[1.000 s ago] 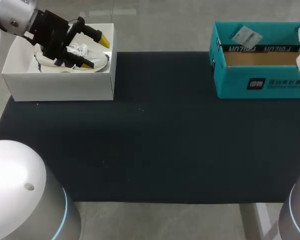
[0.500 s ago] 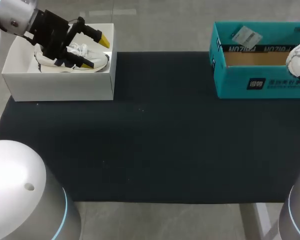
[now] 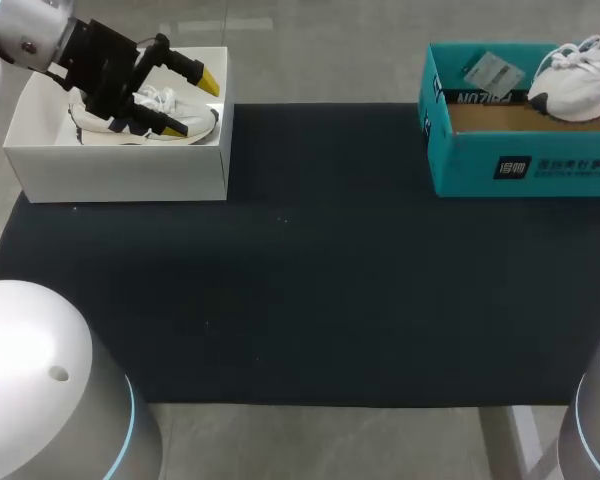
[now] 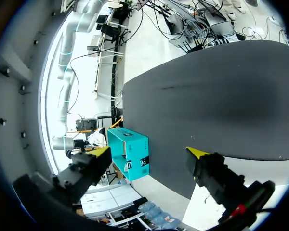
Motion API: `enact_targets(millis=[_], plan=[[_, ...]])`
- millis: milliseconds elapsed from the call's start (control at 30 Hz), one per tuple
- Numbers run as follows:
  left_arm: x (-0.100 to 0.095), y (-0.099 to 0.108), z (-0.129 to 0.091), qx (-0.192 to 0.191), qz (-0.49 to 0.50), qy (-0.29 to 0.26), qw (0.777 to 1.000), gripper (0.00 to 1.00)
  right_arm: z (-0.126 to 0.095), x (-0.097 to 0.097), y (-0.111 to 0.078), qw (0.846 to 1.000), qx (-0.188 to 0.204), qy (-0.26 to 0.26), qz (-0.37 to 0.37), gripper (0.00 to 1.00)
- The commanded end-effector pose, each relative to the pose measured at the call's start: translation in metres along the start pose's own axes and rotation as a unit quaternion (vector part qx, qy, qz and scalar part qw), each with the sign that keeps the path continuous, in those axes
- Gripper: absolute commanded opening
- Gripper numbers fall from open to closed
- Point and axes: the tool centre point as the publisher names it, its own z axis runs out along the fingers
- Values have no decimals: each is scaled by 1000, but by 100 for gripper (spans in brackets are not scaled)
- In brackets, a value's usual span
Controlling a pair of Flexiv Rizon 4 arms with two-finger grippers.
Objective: Take the shoe out of the shoebox, open the shoe tongue, remove and reinsert the insole, then place the shoe into the shoebox
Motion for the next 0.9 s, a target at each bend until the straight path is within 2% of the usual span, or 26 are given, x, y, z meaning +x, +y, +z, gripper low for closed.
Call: enact_targets(millis=[33, 767, 867, 900], plan=[[0, 0, 0, 0, 0, 1, 1000, 100, -2, 0, 1, 981, 12, 5, 196, 0], [0, 0, 0, 0, 0, 1, 1000, 100, -2, 0, 1, 981, 12, 5, 196, 0], [0, 0, 0, 0, 0, 1, 1000, 100, 1, 6, -2, 980, 23, -17, 199, 0], [0, 0, 0, 0, 0, 1, 1000, 100, 2, 8, -3, 975, 18, -2, 220, 0]])
